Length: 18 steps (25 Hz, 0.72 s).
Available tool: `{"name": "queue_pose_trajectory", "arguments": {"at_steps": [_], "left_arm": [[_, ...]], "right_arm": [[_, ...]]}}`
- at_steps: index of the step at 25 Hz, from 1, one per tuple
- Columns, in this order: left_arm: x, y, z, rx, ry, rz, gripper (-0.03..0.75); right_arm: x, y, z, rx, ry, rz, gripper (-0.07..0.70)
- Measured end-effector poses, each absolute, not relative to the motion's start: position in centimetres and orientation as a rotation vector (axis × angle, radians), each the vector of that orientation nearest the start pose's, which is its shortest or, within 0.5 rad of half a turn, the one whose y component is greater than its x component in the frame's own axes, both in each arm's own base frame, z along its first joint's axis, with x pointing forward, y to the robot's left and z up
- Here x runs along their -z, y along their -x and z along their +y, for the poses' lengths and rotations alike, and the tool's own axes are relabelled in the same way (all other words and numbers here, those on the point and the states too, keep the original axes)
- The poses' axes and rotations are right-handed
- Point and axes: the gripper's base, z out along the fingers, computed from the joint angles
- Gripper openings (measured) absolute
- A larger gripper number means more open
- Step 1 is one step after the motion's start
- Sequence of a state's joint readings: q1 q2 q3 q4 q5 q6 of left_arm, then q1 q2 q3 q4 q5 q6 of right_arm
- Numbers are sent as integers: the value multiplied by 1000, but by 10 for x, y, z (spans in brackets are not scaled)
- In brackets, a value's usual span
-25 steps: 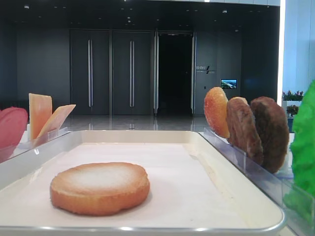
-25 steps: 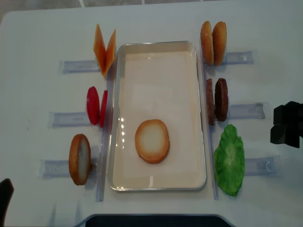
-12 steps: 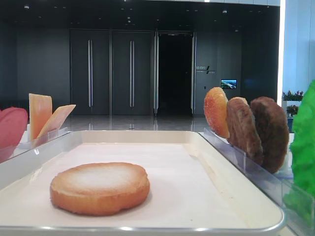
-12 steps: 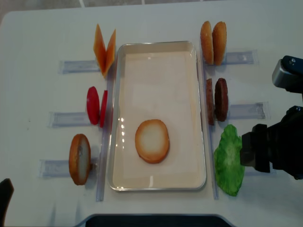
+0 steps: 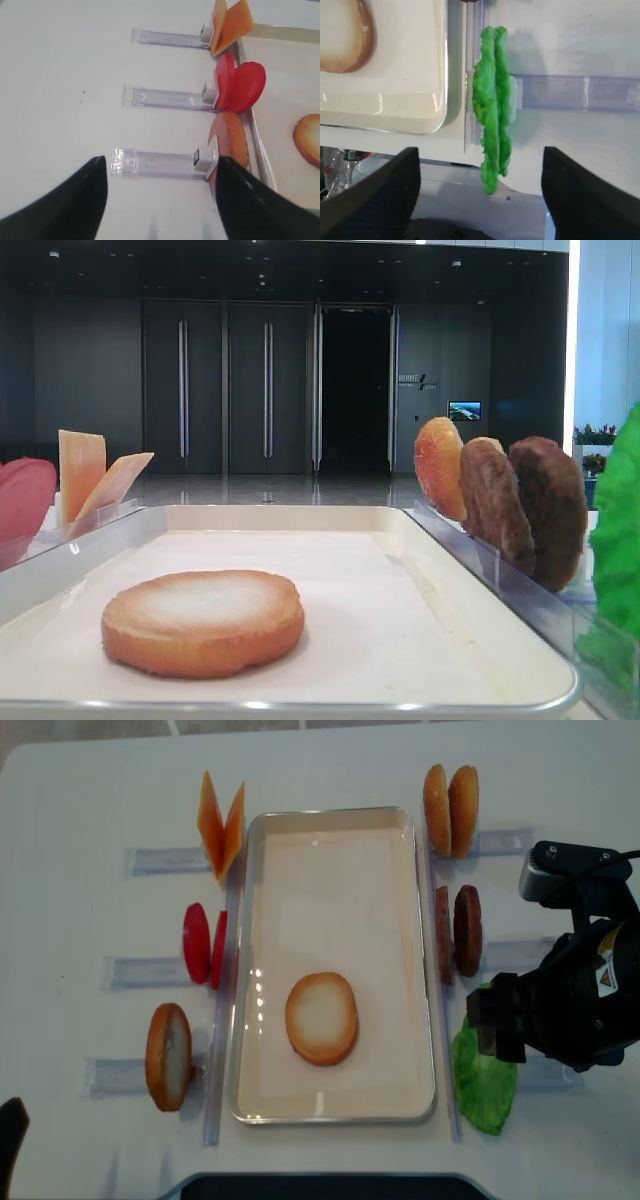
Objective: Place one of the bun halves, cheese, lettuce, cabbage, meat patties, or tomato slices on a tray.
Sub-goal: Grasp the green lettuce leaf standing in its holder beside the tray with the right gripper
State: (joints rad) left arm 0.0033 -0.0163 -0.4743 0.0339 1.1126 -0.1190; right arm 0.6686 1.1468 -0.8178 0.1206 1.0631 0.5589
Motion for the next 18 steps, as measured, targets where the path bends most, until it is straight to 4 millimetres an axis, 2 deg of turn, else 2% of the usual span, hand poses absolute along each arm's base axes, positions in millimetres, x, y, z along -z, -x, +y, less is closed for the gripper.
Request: {"name": "queue_pose_trajectory", "arguments": {"at_steps": [7, 18], "left_arm": [[-266, 7, 3, 28, 131, 2101, 517], [-266, 7, 3, 30, 131, 2101, 517]], "right_arm": [[-256, -155, 134, -318, 122, 3010, 490], [-248, -159, 137, -274, 156, 3029, 293]]}}
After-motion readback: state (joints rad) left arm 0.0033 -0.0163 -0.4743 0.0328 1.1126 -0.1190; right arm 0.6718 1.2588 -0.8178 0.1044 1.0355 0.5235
